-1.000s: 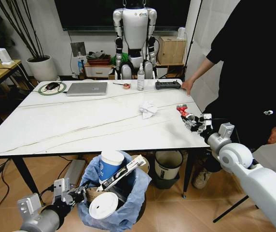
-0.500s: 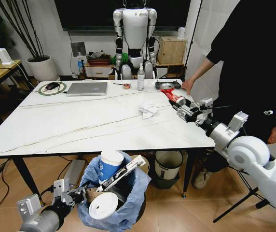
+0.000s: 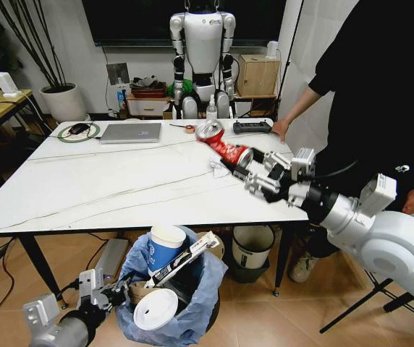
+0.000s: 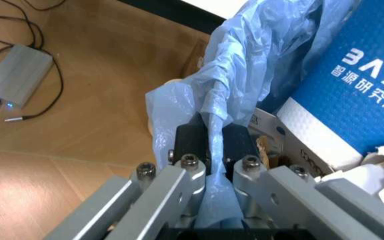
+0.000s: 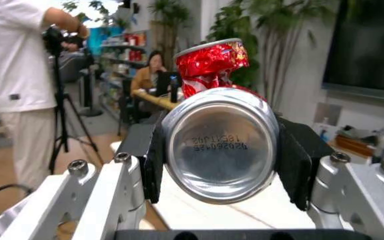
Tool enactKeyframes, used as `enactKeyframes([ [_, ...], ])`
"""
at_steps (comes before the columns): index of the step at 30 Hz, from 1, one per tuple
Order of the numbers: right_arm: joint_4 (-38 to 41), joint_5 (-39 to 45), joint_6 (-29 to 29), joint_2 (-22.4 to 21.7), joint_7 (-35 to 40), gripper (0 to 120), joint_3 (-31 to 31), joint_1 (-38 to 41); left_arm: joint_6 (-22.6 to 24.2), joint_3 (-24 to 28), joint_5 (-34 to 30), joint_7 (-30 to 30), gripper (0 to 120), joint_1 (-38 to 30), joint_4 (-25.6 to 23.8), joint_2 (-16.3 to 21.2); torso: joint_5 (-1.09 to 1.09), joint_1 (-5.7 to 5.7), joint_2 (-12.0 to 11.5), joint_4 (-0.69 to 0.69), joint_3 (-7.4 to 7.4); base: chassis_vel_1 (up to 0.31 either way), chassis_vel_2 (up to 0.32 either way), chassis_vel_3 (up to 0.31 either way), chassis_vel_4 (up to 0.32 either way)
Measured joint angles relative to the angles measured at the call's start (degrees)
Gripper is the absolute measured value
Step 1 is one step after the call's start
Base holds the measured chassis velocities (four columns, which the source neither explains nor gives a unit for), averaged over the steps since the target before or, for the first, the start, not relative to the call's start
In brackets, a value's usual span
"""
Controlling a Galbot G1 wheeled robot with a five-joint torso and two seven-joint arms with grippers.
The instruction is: Pick up the trash bin and place the trash from the table into it.
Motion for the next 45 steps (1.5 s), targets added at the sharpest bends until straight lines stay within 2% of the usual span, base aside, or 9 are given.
enactKeyframes([
  [7, 3.58, 2.63, 1.83, -2.4, -4.66, 47, -2.8, -0.83, 0.06, -0.11, -0.51, -0.29, 0, 0.48, -0.02, 0.04, 0.0, 0.0, 0.0, 0.0, 0.0, 0.0, 0.0, 0.0, 0.0],
  [17, 3.29, 5.84, 3.49, -3.61, -12.19, 47, -5.6, -2.93, 0.21, -0.28, -0.99, -0.48, 0, 0.84, -0.09, 0.03, -0.01, 0.0, 0.0, 0.0, 0.0, 0.0, 0.0, 0.0, 0.0],
  [31, 2.48, 4.43, 0.58, -1.08, -13.81, 47, -10.27, -0.27, 0.72, 0.28, -1.6, -0.56, 0, 0.76, -0.09, 0.33, -0.01, 0.0, 0.0, 0.0, 0.0, 0.0, 0.0, 0.0, 0.0],
  [36, -3.18, -0.26, 0.79, 2.72, -16.95, 47, -15.58, 1.86, 0.88, 0.1, -2.58, -0.57, 0, 0.6, -0.09, 1.62, 0.0, 0.0, 0.0, 0.0, 0.01, 0.0, 0.0, 0.0, 0.0],
  [45, -7.0, -2.6, 1.91, 6.09, -18.25, 47, -20.36, 3.78, 0.97, 0.08, -3.16, -0.57, 0, 0.29, -0.09, 1.85, -0.01, 0.0, 0.0, 0.0, 0.01, 0.0, 0.0, 0.0, 0.0],
])
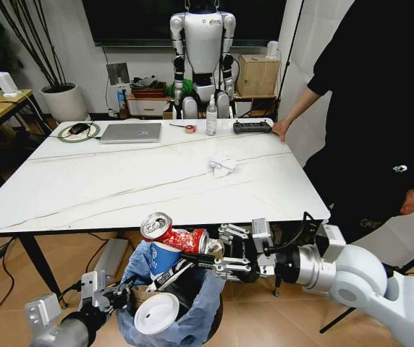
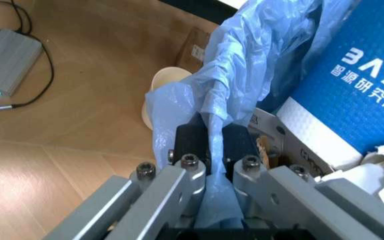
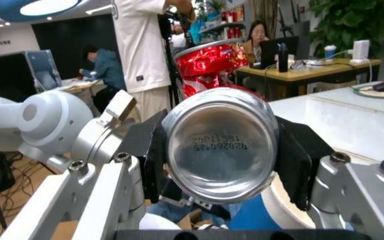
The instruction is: Pick up the trash bin and place the trash from the table into it.
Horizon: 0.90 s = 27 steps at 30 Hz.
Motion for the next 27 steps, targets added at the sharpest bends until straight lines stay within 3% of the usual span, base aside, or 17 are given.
enactKeyframes([
  [17, -6.26, -1.03, 1.1, 8.4, -5.7, 47, -11.78, 8.4, 0.29, -0.1, -0.32, 0.07, 0, 0.06, 0.01, -0.36, 0.0, 0.0, 0.0, 0.01, 0.0, 0.0, 0.0, 0.0, 0.0],
  [27, -10.11, -3.99, 2.43, 8.79, -8.3, 47, -12.16, 8.0, 0.3, -0.12, -0.41, 0.1, 0, -0.43, 0.04, -0.44, 0.0, 0.0, 0.0, 0.0, 0.0, 0.0, 0.0, 0.0, 0.0],
])
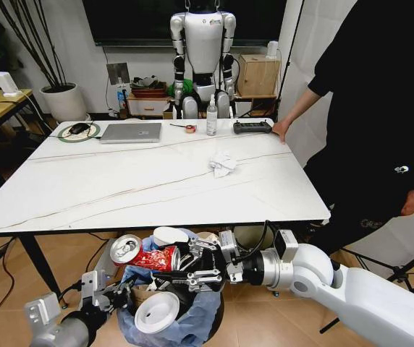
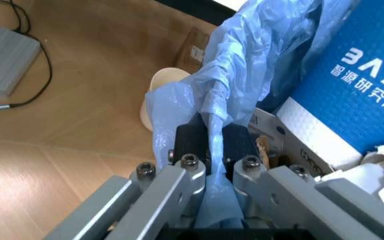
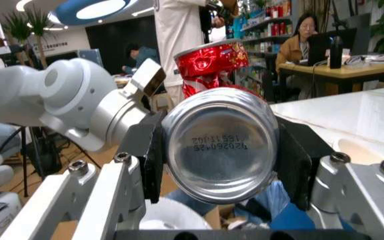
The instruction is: Pick up the trash bin and place the trash from the table into it.
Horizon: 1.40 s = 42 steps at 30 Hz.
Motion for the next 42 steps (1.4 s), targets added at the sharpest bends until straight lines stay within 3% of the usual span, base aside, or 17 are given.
enactKeyframes([
  [42, -1.05, -2.87, 2.22, -0.65, -2.7, 47, 2.2, -3.81, -0.04, -0.66, -0.72, -0.32, 0, -0.13, 0.02, 0.28, 0.0, 0.0, 0.0, 0.0, 0.0, 0.0, 0.0, 0.0, 0.0],
])
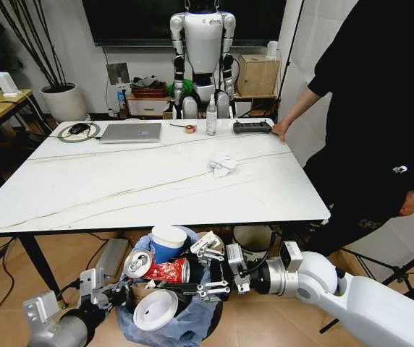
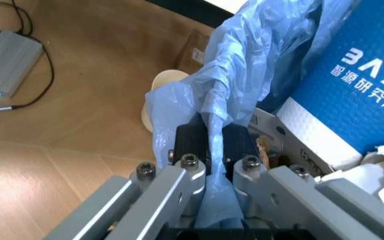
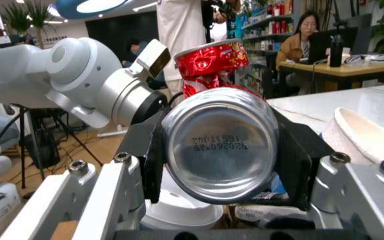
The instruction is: Pick up the trash bin and place the trash from the table into it.
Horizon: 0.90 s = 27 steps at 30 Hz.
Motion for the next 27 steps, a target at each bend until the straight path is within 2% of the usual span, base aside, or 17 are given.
enactKeyframes([
  [15, -0.1, -0.2, 0.52, -0.01, -0.22, 47, 0.14, -0.22, -0.05, -0.19, -0.01, -0.05, 0, 0.04, 0.0, 0.01, 0.0, 0.0, 0.0, 0.0, 0.0, 0.0, 0.0, 0.0, 0.0],
  [19, -0.23, -0.21, 0.64, 0.03, -0.36, 61, 0.15, -0.26, -0.07, -0.19, -0.02, -0.06, 0, 0.0, 0.0, 0.01, 0.0, 0.0, 0.0, 0.0, 0.0, 0.0, 0.0, 0.0, 0.0],
  [24, -0.38, -0.17, 0.71, 0.03, -0.63, 66, 0.2, -0.11, -0.08, -0.18, -0.05, -0.06, 0, -0.09, 0.0, 0.06, 0.0, 0.0, 0.0, 0.0, 0.0, 0.0, 0.0, 0.0, 0.0],
  [27, -0.56, -0.14, 0.74, 0.06, -0.73, 76, 0.21, -0.04, -0.09, -0.18, -0.11, -0.07, 0, -0.15, 0.0, 0.09, 0.0, 0.0, 0.0, 0.0, 0.0, 0.0, 0.0, 0.0, 0.0],
])
